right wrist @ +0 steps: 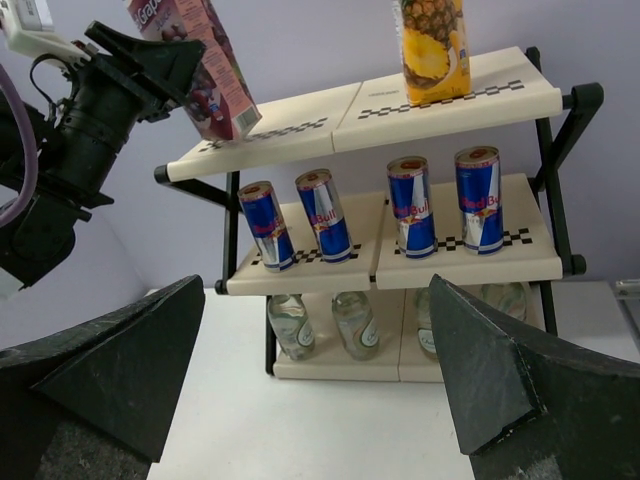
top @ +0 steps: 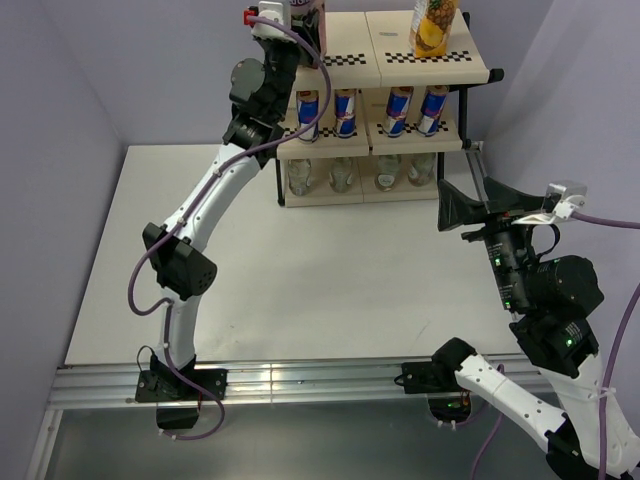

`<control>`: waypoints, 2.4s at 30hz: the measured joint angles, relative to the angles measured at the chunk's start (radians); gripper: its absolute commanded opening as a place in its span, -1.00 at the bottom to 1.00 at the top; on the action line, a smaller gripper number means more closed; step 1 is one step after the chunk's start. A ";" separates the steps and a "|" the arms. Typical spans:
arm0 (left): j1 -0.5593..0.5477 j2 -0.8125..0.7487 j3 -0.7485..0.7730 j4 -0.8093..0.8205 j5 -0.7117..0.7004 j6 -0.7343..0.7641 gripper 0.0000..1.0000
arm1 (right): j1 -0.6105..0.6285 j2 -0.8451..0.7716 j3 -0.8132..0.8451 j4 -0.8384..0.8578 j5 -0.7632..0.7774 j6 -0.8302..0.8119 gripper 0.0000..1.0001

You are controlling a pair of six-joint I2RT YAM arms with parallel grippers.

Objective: Place and organize the beverage onto the shelf
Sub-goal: Place the drink on the shelf.

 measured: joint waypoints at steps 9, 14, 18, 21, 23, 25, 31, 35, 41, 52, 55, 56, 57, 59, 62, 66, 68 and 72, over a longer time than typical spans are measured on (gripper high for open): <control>0.012 0.014 0.005 0.008 -0.014 0.035 -0.99 | 0.000 0.002 -0.018 0.001 -0.024 0.005 1.00; 0.012 0.035 0.024 0.017 -0.031 0.045 -0.96 | 0.000 0.001 -0.030 0.002 -0.031 0.004 1.00; 0.011 0.041 0.024 0.027 -0.049 0.047 -0.93 | 0.000 0.001 -0.040 0.002 -0.033 0.004 1.00; 0.009 0.048 0.024 0.036 -0.068 0.047 -0.90 | 0.000 0.001 -0.047 0.003 -0.035 0.005 1.00; 0.007 0.053 0.026 0.046 -0.079 0.048 -0.87 | 0.000 0.001 -0.051 0.002 -0.037 0.005 1.00; 0.005 0.056 0.026 0.049 -0.086 0.054 -0.82 | 0.000 0.001 -0.051 0.003 -0.039 0.005 1.00; -0.001 0.076 0.051 0.042 -0.086 0.074 -0.77 | 0.000 -0.003 -0.051 0.003 -0.040 0.007 1.00; -0.001 0.084 0.070 0.019 -0.081 0.078 -0.72 | 0.000 -0.013 -0.060 0.006 -0.040 0.008 1.00; 0.000 0.090 0.093 -0.023 -0.079 0.072 -0.67 | 0.000 -0.019 -0.066 0.006 -0.042 0.009 1.00; 0.006 0.090 0.097 -0.057 -0.061 0.036 -0.64 | 0.000 -0.051 -0.096 0.009 -0.043 0.012 1.00; 0.007 0.090 0.097 -0.065 -0.061 0.034 -0.64 | 0.000 -0.059 -0.108 0.008 -0.043 0.015 1.00; 0.007 0.090 0.097 -0.067 -0.061 0.032 -0.64 | 0.000 -0.061 -0.111 0.008 -0.043 0.016 1.00; 0.007 0.090 0.097 -0.068 -0.061 0.029 -0.63 | 0.000 -0.063 -0.113 0.008 -0.043 0.016 1.00; 0.008 0.090 0.097 -0.068 -0.062 0.027 -0.60 | 0.000 -0.067 -0.116 0.008 -0.043 0.019 1.00; 0.008 0.090 0.092 -0.066 -0.062 0.024 -0.42 | 0.000 -0.076 -0.120 0.009 -0.044 0.019 1.00; 0.008 0.090 0.090 -0.065 -0.062 0.024 -0.27 | 0.000 -0.094 -0.132 0.009 -0.044 0.019 1.00; 0.008 0.090 0.089 -0.065 -0.062 0.024 -0.18 | 0.000 -0.098 -0.132 0.009 -0.044 0.019 1.00; 0.008 0.090 0.085 -0.060 -0.062 0.024 0.12 | 0.000 -0.103 -0.132 0.009 -0.044 0.019 1.00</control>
